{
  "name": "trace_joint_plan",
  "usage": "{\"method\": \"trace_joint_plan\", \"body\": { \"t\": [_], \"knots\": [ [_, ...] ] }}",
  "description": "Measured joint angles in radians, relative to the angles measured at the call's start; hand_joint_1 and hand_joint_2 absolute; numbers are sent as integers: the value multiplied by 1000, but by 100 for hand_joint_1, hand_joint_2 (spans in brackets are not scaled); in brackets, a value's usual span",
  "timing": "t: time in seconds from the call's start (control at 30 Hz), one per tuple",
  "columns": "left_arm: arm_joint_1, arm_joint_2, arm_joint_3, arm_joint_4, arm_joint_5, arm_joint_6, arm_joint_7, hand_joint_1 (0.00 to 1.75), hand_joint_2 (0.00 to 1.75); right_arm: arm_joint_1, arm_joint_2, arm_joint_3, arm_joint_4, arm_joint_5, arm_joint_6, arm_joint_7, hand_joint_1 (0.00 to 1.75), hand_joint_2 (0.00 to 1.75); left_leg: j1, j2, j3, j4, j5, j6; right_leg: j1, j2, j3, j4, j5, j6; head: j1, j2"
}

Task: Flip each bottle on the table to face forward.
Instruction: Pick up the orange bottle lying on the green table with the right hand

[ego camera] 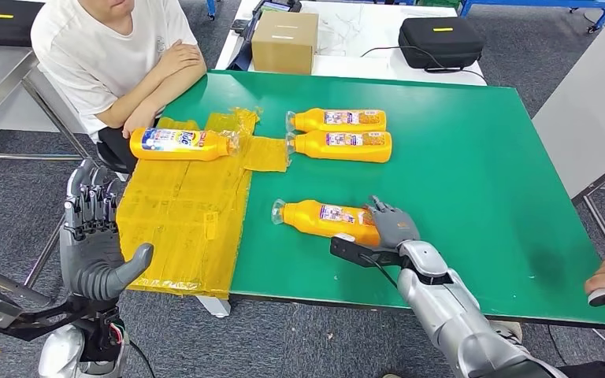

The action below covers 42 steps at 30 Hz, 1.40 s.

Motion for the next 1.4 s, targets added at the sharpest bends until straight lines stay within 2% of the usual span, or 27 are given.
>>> {"method": "trace_joint_plan", "body": {
  "t": [0.43, 0.6, 0.7, 0.83, 0.93, 1.0, 1.1, 1.4],
  "knots": [
    [0, 4, -2, 8, -8, -4, -2, 0, 175, -46, 2, 14, 66, -65, 46, -20, 175, 175, 0, 0, 5, 0, 0, 0, 0, 0, 5, 0, 0, 0, 0, 0],
    [0, 7, -2, 18, -10, -6, -5, 0, 175, -36, 2, -8, 68, -187, 56, -119, 175, 175, 0, 1, 6, 0, 0, 0, 0, 1, 6, 0, 0, 0, 0, 0],
    [10, 7, -5, 23, -14, 24, 26, 0, 175, 9, 10, -47, 45, -307, 5, -215, 174, 175, 0, 2, 7, 0, -1, 0, 0, 1, 7, 0, 0, 0, 0, 0],
    [56, -10, -33, 56, 42, 54, 126, 0, 175, 181, 50, -114, -149, -514, -81, -343, 170, 175, 1, -1, 3, 0, -1, 0, 1, 1, 5, 0, 0, 0, 0, 0],
    [95, -39, -77, 117, 148, 19, 151, 0, 175, 322, 92, -129, -383, -636, -111, -378, 171, 175, 1, -2, -4, 0, -1, 0, 0, 0, -2, 0, 0, 0, 0, 0],
    [114, -55, -109, 155, 205, -7, 153, 0, 175, 377, 113, -129, -509, -685, -125, -380, 172, 175, 0, -2, -7, 0, 0, 0, 0, 0, -5, 0, 0, 0, 0, 0],
    [127, -66, -138, 188, 233, -19, 154, 0, 175, 413, 126, -128, -615, -708, -131, -377, 175, 175, 0, -2, -8, 0, 0, 0, 0, 0, -6, 0, 0, 0, 0, 0],
    [129, -68, -147, 198, 249, -25, 163, 0, 175, 423, 129, -128, -647, -719, -136, -381, 173, 175, 0, -2, -8, 0, 0, 0, 0, 0, -6, 0, 0, 0, 0, 0]
  ]
}}
